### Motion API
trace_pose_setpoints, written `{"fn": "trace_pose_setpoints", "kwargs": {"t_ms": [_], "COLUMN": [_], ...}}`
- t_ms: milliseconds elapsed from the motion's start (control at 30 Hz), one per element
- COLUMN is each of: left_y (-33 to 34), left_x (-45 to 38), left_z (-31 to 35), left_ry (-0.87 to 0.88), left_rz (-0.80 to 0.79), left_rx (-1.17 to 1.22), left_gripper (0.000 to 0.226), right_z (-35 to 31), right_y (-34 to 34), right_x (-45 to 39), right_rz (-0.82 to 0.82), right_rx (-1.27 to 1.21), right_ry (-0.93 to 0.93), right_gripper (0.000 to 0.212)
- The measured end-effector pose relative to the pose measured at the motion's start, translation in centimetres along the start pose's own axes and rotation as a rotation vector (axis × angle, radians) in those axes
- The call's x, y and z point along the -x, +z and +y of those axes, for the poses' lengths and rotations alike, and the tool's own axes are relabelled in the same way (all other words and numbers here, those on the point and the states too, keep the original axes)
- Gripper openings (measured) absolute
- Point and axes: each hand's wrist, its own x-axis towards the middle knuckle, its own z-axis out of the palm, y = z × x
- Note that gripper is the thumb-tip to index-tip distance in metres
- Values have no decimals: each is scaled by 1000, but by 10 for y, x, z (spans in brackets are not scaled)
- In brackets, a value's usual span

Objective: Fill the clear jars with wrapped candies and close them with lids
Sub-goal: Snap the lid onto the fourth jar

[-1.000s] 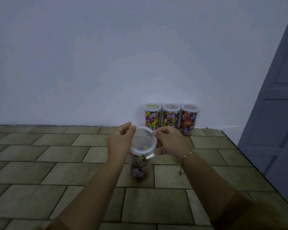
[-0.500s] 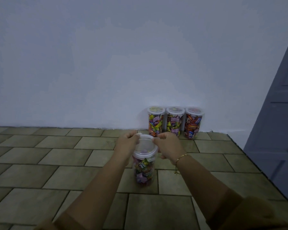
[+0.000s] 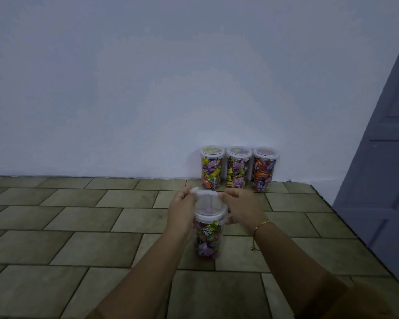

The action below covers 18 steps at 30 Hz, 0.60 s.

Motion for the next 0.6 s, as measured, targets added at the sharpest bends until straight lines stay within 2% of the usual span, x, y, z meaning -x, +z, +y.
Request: {"fn": "trace_pose_setpoints", "kwargs": {"t_ms": [200,500,600], "left_y": [-1,-15,-15], "left_x": [5,4,5], "left_z": [0,-3,-1], "left_ry": [-13,79,77], "left_rz": [-46,-148,-191], "left_rx": [46,-154,-185], "left_gripper": [23,32,23], "right_z": [3,13,15], "right_y": [-2,1,3], "right_x": [2,4,5], "right_rz": [6,23,57], "right_rx": [12,39,52], "right_ry": [-27,-39,-64], "right_gripper": [24,25,22]}}
